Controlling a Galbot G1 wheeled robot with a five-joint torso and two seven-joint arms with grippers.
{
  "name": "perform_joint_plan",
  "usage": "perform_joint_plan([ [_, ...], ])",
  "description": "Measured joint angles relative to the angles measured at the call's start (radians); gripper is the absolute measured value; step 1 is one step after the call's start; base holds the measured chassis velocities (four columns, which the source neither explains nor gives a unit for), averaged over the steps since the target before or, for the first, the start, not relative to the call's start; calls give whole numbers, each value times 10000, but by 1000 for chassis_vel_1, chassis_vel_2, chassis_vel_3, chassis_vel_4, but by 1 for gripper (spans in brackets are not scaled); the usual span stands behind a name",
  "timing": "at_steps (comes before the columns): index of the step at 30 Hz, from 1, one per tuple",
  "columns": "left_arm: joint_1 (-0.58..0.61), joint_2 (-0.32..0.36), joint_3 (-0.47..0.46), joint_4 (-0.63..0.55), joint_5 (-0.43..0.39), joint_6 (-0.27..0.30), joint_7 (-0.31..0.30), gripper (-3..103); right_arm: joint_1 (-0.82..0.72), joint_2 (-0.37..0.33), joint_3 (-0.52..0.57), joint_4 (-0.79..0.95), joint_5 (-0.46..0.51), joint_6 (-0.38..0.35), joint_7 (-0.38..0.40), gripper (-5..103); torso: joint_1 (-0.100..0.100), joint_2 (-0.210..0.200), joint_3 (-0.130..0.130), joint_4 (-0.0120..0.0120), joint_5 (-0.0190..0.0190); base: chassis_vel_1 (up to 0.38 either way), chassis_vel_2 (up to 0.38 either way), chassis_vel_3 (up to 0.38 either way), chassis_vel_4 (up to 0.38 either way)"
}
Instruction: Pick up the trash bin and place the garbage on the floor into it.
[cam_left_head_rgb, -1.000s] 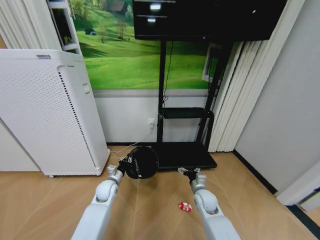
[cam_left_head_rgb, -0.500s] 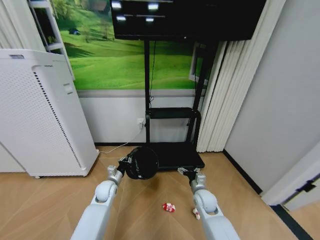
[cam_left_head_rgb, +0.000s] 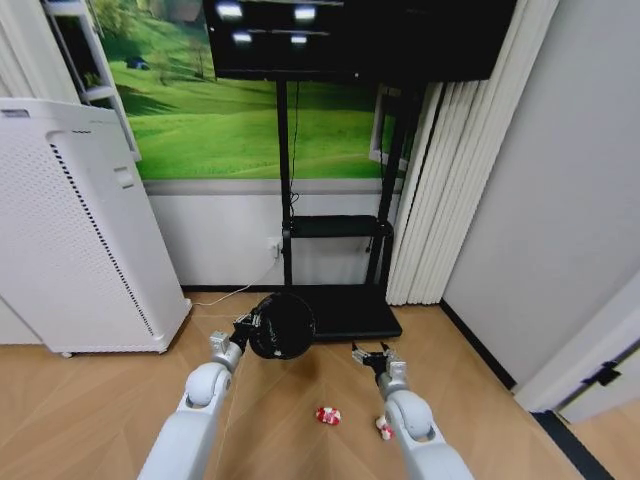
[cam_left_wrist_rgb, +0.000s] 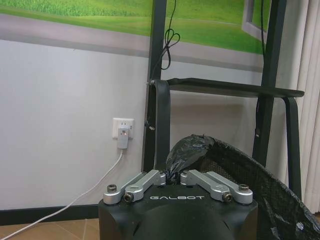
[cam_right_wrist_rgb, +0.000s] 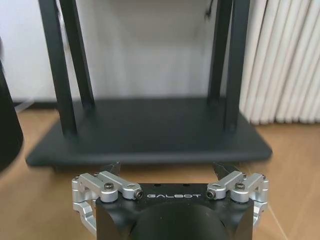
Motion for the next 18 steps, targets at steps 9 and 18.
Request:
perform_joint_plan([
  [9,112,-75,-225,-123,-82,-3,28,7,-649,-174,203,-313,985,-790,223,100,0,0,0,-2,-1,0,0,0,0],
  [18,337,-161,-569,-433,-176,-3,-5,7,-1807,-348,290,338,1573,-737,-201,100,0,0,0,-1,-3,0,0,0,0],
])
